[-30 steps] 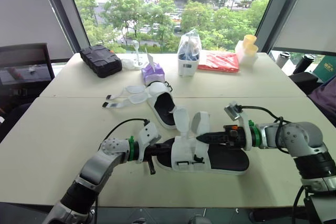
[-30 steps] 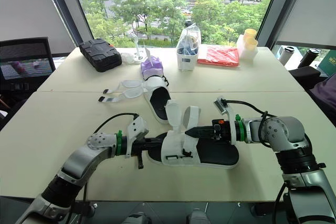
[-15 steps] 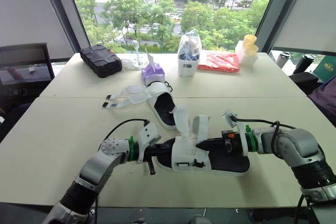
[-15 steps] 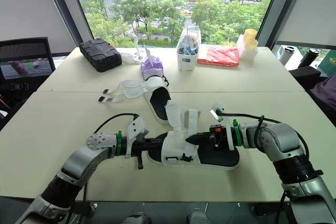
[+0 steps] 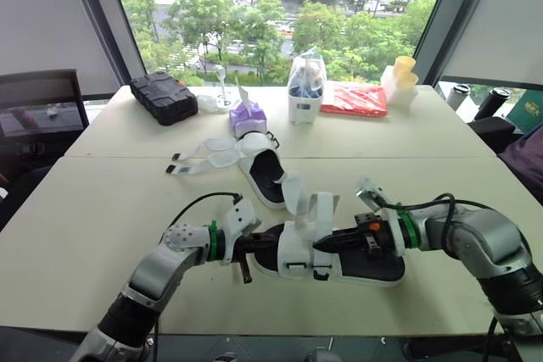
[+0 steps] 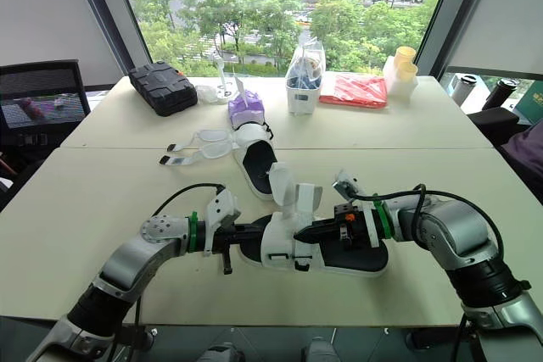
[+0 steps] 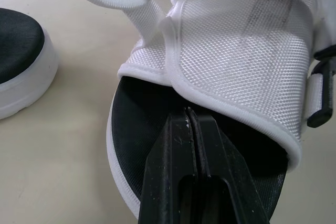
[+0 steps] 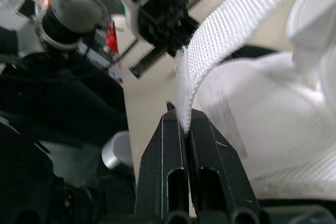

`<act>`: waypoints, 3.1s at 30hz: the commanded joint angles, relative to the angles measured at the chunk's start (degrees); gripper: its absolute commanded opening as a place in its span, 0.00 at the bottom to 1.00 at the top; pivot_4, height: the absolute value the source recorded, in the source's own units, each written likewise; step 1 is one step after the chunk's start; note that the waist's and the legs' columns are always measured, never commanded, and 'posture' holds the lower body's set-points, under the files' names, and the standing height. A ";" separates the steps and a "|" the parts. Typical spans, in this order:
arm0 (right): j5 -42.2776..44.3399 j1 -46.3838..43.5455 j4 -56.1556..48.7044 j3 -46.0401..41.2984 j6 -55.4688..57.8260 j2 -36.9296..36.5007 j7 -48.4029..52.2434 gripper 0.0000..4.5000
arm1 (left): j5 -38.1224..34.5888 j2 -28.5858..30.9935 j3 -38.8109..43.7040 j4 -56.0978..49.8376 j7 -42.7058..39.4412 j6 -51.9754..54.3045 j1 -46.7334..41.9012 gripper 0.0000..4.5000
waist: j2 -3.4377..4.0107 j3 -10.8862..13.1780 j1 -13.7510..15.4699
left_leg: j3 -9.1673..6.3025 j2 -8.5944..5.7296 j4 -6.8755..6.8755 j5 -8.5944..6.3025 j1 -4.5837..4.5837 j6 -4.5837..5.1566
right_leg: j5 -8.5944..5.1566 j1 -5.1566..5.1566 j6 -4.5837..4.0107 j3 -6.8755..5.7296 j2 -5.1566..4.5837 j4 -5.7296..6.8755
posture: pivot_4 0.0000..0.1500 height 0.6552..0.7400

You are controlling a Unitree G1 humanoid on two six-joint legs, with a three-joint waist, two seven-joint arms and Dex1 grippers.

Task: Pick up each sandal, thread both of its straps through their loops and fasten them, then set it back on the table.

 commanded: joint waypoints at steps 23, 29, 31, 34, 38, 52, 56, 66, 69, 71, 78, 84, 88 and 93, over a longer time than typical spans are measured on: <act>14.46 21.98 -15.81 -22.66 12.30 -7.39 -7.65 0.78 | 0.03 -0.71 -1.78 0.32 -1.80 0.12 -1.15 0.00 | -0.02 0.00 0.15 | 0.02 0.01 0.00 -0.04 -0.01 0.07 | 0.00 0.10 -0.01 -0.01 -0.01 -0.18 | 1.00 1.00; 15.03 24.02 -17.20 -21.16 11.53 -3.67 -12.38 0.78 | 0.25 -1.08 -1.89 1.32 -2.62 -0.15 -2.06 0.00 | -0.01 0.00 0.19 | 0.04 -0.02 0.09 -0.04 -0.02 0.07 | 0.06 0.16 0.06 0.01 -0.03 -0.27 | 1.00 1.00; 14.89 24.08 -17.06 -20.53 11.35 -2.56 -13.71 0.78 | 0.31 -1.07 -1.83 1.68 -2.83 -0.29 -2.32 0.00 | -0.01 0.00 0.19 | 0.04 -0.01 0.07 -0.04 -0.02 0.07 | 0.06 0.16 0.06 0.01 -0.03 -0.27 | 1.00 1.00; 14.66 24.06 -16.72 -19.26 11.03 -0.80 -15.33 0.78 | 0.45 -1.27 -1.79 2.11 -2.93 -0.51 -2.57 0.00 | -0.01 0.00 0.20 | 0.03 -0.01 0.04 -0.04 -0.02 0.07 | 0.07 0.16 0.06 0.01 -0.02 -0.29 | 1.00 1.00; 16.10 23.84 -16.66 -18.29 11.56 1.50 -16.89 0.78 | 0.55 -1.51 -1.67 2.26 -2.84 -0.66 -2.56 0.00 | -0.01 0.00 0.22 | 0.03 -0.01 0.04 -0.04 -0.03 0.07 | 0.07 0.16 0.06 0.01 -0.03 -0.30 | 1.00 1.00; 16.57 24.46 -16.59 -17.06 10.77 4.79 -21.53 0.05 | 1.05 -2.35 -1.46 2.33 -2.16 -1.12 -1.72 0.00 | -0.01 0.00 0.22 | 0.02 -0.02 0.04 -0.04 -0.03 0.07 | 0.07 0.16 0.06 0.01 -0.03 -0.32 | 1.00 1.00; 16.62 25.72 -17.57 -16.13 11.44 3.21 -20.72 0.02 | 1.10 -2.49 -1.41 2.09 -2.04 -0.98 -1.51 0.00 | -0.01 0.00 0.23 | 0.02 -0.01 0.04 -0.04 -0.03 0.07 | 0.07 0.17 0.06 0.01 -0.03 -0.32 | 1.00 1.00; 19.21 35.57 -26.55 -13.37 11.24 -8.99 -9.71 0.02 | 1.11 -2.59 -1.27 2.48 -1.67 -0.89 -1.70 0.00 | -0.03 0.00 0.27 | 0.03 -0.01 0.05 -0.04 -0.02 0.07 | 0.06 0.19 0.07 0.00 -0.02 -0.34 | 1.00 1.00; 19.15 36.56 -28.22 -13.55 9.83 -10.78 -7.97 0.02 | 1.12 -2.53 -1.30 2.61 -1.74 -0.92 -1.72 0.00 | -0.04 0.01 0.25 | 0.03 -0.01 0.10 -0.04 0.01 0.07 | -0.10 0.24 0.20 0.00 -0.02 -0.34 | 1.00 1.00; 19.28 36.65 -28.99 -13.66 9.05 -11.55 -7.34 0.02 | 1.14 -2.47 -1.27 2.80 -1.82 -1.01 -1.76 0.00 | -0.04 0.01 0.26 | 0.03 0.00 0.10 -0.04 0.03 0.07 | -0.11 0.27 0.20 0.00 -0.02 -0.35 | 1.00 1.00; 28.60 30.65 -28.17 -17.47 9.26 -9.80 -10.33 0.02 | 1.35 -2.54 -1.38 3.70 -2.10 -1.38 -2.21 0.00 | -0.05 0.01 0.27 | 0.02 0.00 0.08 -0.04 0.00 0.07 | 0.04 0.26 0.20 -0.01 -0.03 -0.43 | 1.00 1.00; 38.28 24.50 -26.61 -18.44 9.63 -9.57 -15.31 0.02 | 1.68 -2.62 -1.51 4.86 -2.46 -2.00 -2.96 0.00 | -0.06 0.02 0.33 | -0.01 0.01 0.06 -0.04 0.01 0.07 | 0.04 0.27 0.01 -0.02 -0.02 -0.44 | 1.00 1.00; 42.31 19.62 -21.40 -16.77 8.86 -6.00 -22.11 0.02 | 1.92 -2.77 -1.49 5.33 -2.59 -2.33 -3.26 0.00 | -0.07 0.02 0.31 | 0.00 0.00 0.07 -0.04 -0.02 0.07 | 0.07 0.28 0.00 -0.02 -0.02 -0.50 | 1.00 1.00; 42.54 15.09 -14.08 -15.38 8.72 -0.51 -29.60 0.02 | 2.03 -2.79 -1.57 4.98 -2.42 -2.30 -2.83 0.00 | -0.07 0.02 0.27 | -0.01 0.01 0.06 -0.04 -0.01 0.07 | 0.08 0.27 -0.05 -0.02 -0.02 -0.49 | 1.00 1.00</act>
